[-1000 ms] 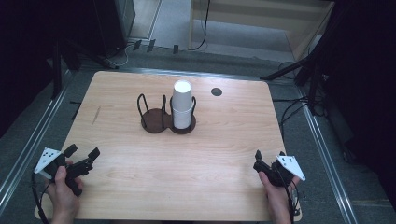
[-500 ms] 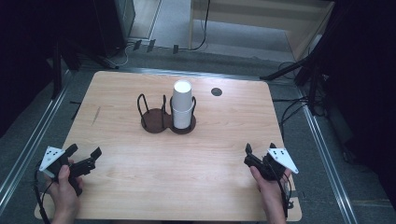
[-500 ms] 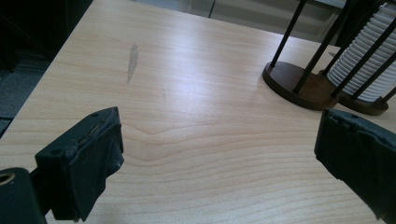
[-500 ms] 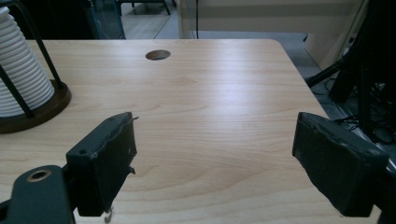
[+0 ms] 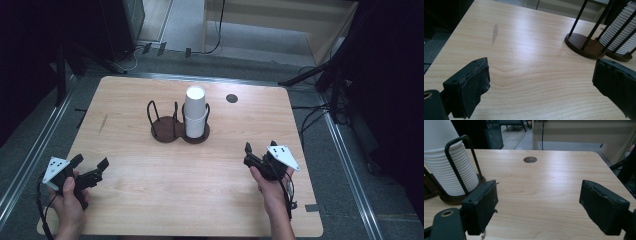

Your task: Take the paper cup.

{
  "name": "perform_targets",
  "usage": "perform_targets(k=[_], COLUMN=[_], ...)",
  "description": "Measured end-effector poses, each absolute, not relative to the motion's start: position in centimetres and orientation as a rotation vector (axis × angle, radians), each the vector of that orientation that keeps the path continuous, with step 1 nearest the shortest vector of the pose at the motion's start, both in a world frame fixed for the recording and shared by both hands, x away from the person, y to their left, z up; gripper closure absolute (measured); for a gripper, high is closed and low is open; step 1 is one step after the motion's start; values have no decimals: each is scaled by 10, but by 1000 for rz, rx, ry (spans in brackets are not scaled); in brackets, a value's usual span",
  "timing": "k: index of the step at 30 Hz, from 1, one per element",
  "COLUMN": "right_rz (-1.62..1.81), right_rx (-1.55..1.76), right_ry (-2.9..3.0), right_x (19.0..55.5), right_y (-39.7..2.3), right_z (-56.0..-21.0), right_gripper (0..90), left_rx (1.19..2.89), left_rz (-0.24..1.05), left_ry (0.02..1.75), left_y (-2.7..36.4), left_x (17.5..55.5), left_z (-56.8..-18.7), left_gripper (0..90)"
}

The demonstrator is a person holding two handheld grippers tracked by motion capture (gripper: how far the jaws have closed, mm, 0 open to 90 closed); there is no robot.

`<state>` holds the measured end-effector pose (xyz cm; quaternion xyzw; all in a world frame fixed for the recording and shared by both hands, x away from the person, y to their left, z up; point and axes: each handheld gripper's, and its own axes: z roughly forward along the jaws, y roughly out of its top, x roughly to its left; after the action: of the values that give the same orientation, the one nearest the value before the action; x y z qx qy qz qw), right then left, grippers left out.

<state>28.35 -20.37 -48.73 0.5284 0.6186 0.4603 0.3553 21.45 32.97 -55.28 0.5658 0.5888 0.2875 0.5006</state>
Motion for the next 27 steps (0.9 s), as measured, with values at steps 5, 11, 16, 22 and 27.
perform_targets(k=[5, 11, 16, 22, 27], right_rz=[1208, 1236, 1262, 1280, 1278], right_rx=[1360, 1352, 1341, 1352, 1344], right_ry=[1619, 1634, 1637, 1662, 1676], right_x=[291, 297, 304, 315, 321], right_y=[-190, -176, -166, -153, -139], right_z=[-485, -479, -473, -471, -469], right_gripper=[152, 148, 134, 132, 128], left_rx=[1359, 1361, 1366, 1380, 1377], left_rz=[690, 696, 694, 698, 688], left_ry=[1424, 1421, 1424, 1423, 1418], left_y=[330, 330, 330, 328, 329], left_x=[215, 214, 215, 216, 216], left_z=[-553, -553, -553, -553, -553], left_gripper=[15, 15, 15, 15, 15])
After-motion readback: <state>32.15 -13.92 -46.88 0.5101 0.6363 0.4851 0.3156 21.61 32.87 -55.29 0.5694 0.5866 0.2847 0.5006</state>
